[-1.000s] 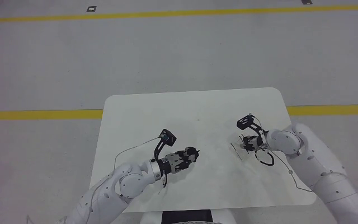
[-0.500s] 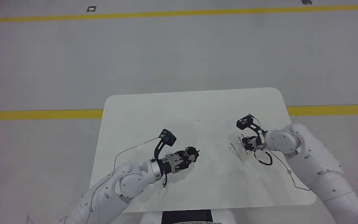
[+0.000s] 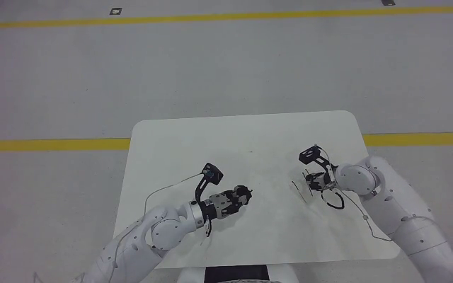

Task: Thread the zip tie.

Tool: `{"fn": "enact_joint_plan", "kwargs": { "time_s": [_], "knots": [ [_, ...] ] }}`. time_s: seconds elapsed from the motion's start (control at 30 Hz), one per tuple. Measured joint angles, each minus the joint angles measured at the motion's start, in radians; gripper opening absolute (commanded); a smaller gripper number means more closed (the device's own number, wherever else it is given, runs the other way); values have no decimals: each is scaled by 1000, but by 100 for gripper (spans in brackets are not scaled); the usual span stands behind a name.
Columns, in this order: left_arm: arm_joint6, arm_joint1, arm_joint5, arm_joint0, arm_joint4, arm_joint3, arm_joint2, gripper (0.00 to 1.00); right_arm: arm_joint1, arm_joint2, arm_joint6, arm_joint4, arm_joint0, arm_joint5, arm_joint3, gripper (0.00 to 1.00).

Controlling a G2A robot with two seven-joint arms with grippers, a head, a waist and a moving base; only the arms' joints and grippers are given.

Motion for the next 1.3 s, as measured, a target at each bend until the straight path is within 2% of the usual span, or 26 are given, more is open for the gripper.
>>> {"fn": "enact_joint_plan", "kwargs": {
  "time_s": [0.2,0.53,0.57,0.6,0.63,0.73,1.07,1.27,1.3],
  "knots": [
    [0,0,0,0,0,0,0,0,-5,-13,0,1,9,-2,9,0],
    [0,0,0,0,0,0,0,0,-8,-17,3,9,16,-7,22,0],
    [0,0,0,0,0,0,0,0,-8,-16,3,10,16,-8,21,4],
    [0,0,0,0,0,0,0,0,-8,-13,2,10,15,-8,18,15],
    [0,0,0,0,0,0,0,0,-7,-11,1,10,13,-8,15,21],
    [0,0,0,0,0,0,0,0,-5,-3,-4,4,5,-5,3,27],
    [0,0,0,0,0,0,0,0,-3,6,1,-1,-10,-2,-11,22],
    [0,0,0,0,0,0,0,0,-8,-8,2,1,1,-6,5,12],
    [0,0,0,0,0,0,0,0,-9,-10,3,2,4,-7,8,7]
  ]
}}
